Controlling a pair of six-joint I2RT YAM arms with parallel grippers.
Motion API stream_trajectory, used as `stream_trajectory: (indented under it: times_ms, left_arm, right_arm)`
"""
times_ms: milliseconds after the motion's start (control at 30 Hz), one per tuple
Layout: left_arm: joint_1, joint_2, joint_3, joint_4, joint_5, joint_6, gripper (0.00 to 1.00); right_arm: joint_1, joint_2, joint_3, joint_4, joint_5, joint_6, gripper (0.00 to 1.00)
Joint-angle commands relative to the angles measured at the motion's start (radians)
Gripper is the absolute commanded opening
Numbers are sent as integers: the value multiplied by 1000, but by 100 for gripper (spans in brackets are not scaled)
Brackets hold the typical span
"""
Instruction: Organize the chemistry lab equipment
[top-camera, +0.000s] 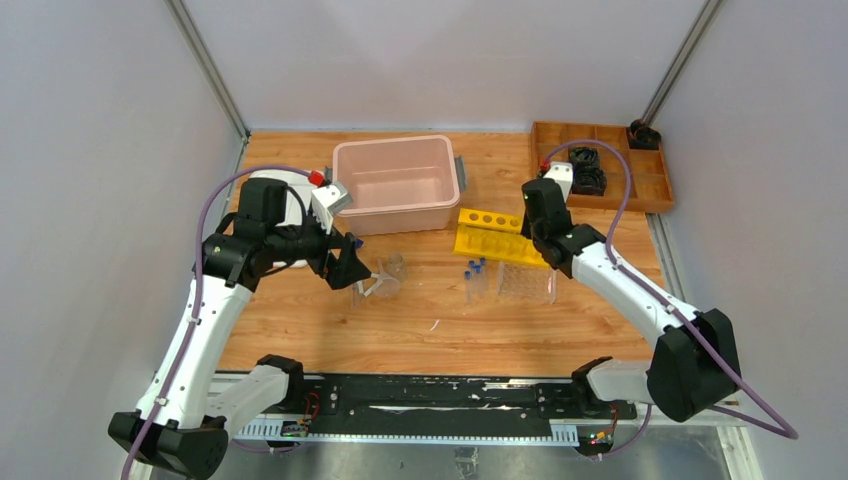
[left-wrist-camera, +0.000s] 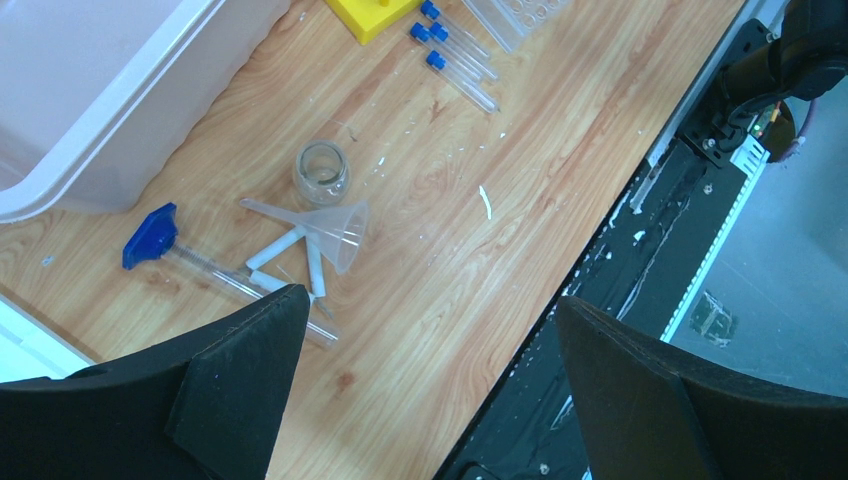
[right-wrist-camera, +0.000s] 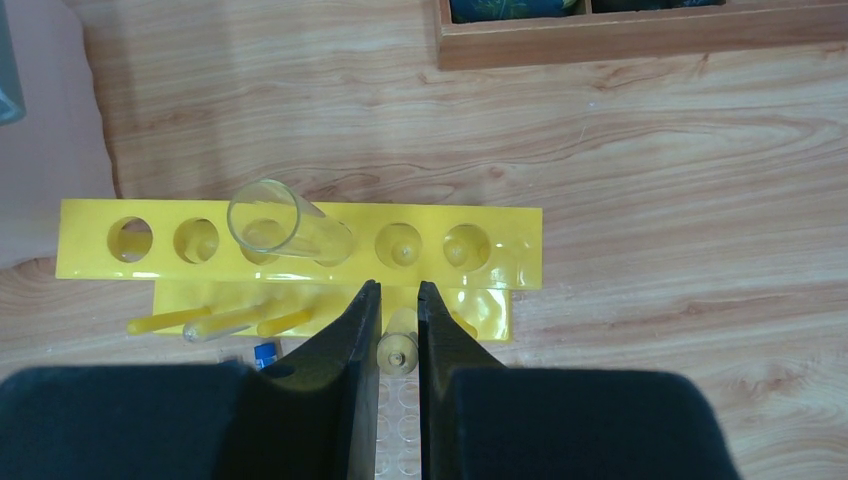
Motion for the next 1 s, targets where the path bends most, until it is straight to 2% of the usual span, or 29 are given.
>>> stream_trajectory:
  times_ms: [0,967]
  left_arm:
    - [-4,-8,22,4,21,9,100]
    - [-4,-17,29,4,19,7,100]
  right_arm:
    - [-14,9,-27,46,18,2,0]
    - [-14,55,-79,101,1,19,0]
